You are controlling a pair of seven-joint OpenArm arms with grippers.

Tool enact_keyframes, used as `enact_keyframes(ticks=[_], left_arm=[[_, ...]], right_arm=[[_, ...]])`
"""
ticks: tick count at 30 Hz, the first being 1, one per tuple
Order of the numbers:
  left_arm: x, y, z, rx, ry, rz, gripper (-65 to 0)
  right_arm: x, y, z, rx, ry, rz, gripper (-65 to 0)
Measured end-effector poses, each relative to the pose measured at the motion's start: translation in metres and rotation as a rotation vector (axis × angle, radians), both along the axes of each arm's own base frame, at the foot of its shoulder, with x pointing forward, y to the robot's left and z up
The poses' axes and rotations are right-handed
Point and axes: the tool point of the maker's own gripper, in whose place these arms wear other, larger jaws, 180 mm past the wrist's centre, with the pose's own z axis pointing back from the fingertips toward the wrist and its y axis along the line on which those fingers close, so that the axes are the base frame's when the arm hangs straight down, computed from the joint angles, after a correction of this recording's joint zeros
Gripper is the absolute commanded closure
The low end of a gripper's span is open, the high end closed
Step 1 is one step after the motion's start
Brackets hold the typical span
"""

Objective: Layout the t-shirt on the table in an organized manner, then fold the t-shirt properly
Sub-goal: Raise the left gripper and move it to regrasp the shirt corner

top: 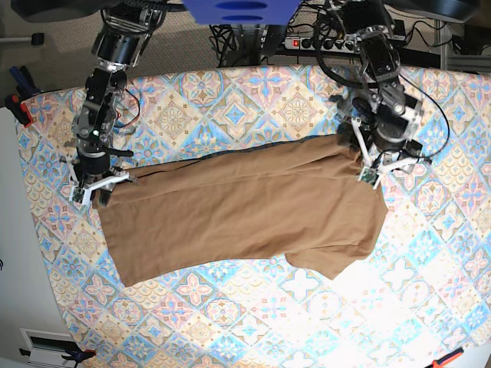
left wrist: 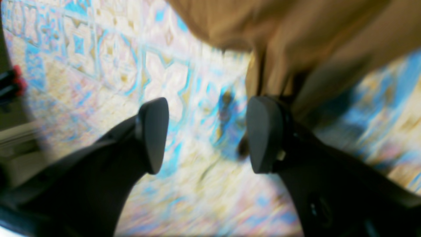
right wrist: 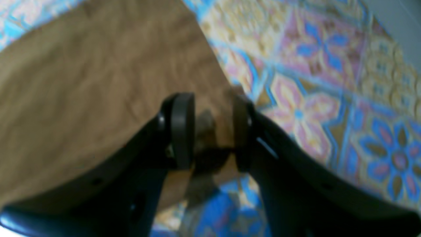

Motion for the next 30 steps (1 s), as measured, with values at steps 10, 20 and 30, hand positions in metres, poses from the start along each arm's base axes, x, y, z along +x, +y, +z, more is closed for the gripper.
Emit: enact_keyframes(ticks=[10, 20, 30], left_arm=[[-0.047, -0.06, -0.014, -0.403, -0.178, -0.053, -37.5], [-0.057, -0.078, -0.054, -0.648, -0.3, 0.002, -37.2], [-0.041, -0.063, -0.073, -0.576, -0.352, -0.012, -37.0]], right_arm=[[0.001, 0.0, 0.002, -0.002, -0.009, 0.0, -19.2], [0.001, 0.001, 0.002, -0.001, -0.011, 0.001, -19.2], [-0.003, 0.0, -0.001, -0.004, -0.005, 0.001, -19.2]])
